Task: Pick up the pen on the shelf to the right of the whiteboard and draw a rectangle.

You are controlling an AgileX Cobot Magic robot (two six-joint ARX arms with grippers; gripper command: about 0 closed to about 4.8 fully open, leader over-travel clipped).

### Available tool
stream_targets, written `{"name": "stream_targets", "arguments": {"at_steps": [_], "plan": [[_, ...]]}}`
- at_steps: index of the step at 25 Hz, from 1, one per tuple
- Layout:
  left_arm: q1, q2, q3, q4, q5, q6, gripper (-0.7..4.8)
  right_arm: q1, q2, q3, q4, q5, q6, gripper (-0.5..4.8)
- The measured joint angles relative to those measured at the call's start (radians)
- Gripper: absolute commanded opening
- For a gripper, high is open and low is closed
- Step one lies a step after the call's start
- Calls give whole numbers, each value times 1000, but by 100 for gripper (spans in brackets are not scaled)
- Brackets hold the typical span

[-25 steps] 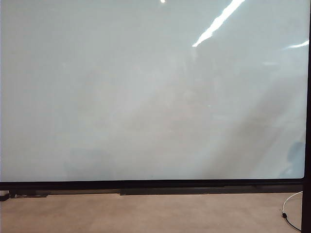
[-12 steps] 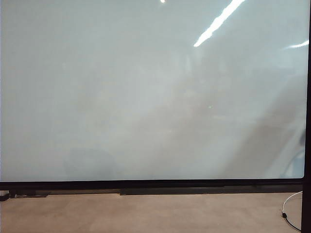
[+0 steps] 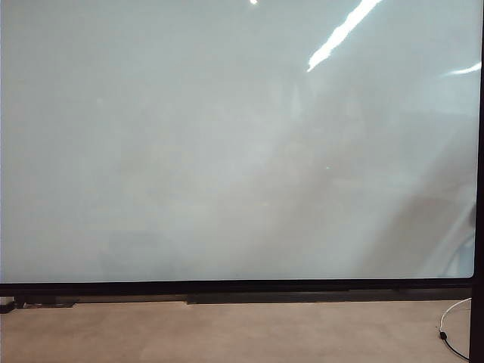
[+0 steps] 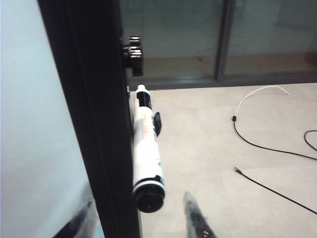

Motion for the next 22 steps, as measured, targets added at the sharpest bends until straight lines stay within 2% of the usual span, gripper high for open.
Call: {"name": "stream_targets", "arguments": {"at_steps": [22], "plan": [[0, 0, 0, -3, 0, 0, -5, -21, 119, 111, 39, -74, 14, 234]]}}
